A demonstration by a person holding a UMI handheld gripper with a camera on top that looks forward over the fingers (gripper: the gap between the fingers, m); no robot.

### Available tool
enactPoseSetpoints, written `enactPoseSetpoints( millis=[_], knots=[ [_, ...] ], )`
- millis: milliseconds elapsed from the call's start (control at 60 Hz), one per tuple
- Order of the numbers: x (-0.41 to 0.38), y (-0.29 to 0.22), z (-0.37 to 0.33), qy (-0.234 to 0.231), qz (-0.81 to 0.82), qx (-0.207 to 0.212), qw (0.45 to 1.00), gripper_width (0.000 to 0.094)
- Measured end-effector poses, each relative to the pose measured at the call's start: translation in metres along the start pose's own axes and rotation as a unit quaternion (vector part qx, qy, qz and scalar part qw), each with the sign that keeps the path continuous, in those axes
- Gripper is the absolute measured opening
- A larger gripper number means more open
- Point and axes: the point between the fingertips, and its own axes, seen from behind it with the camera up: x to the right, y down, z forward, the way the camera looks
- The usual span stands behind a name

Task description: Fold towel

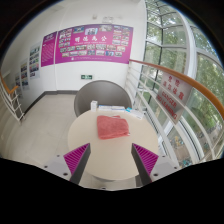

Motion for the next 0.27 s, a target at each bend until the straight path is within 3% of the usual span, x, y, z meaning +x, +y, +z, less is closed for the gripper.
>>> enactPoseSetpoints(
  millis=[267],
  knots=[
    [-0.018,0.013,-0.061,-0.005,-0.003,0.021,1.000,0.0853]
  ],
)
